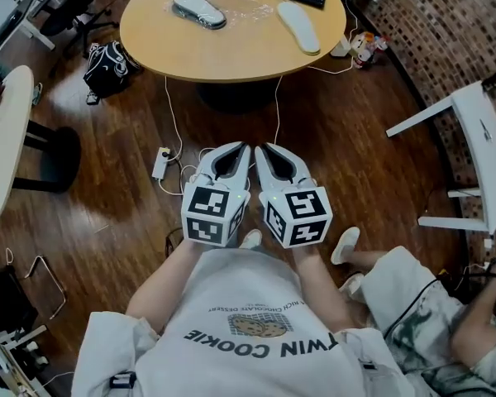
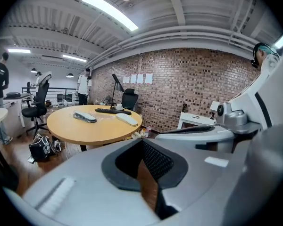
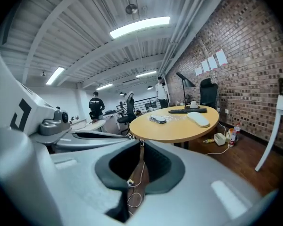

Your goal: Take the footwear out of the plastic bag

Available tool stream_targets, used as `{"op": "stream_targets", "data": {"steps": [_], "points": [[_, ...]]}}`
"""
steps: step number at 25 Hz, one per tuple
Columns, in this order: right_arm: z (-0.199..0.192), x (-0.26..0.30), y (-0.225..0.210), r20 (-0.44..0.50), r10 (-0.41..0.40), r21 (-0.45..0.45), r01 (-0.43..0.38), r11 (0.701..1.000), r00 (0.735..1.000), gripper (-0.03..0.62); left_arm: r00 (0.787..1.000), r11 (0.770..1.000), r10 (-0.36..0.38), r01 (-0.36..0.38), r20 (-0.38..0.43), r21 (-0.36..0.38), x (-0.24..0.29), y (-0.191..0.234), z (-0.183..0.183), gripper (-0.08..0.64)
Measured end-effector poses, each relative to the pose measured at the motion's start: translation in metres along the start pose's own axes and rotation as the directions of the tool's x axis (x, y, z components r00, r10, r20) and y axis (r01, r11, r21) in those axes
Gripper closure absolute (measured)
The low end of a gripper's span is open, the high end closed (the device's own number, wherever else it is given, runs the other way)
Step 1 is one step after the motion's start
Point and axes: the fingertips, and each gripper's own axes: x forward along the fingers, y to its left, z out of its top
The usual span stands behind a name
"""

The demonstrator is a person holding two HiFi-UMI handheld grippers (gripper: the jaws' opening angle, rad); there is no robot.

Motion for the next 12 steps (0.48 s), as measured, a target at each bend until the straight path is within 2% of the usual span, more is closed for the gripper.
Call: {"op": "stream_targets", "data": {"steps": [12], "points": [[-0.008,-0.012,0.042,-0.001,0.042,-0.038,-0.042,0.998,0.999,0.566,0.999,1.000,0.025,-0.025,0.019,-0.002,-0.043,0.001,-0.010,0.554]]}}
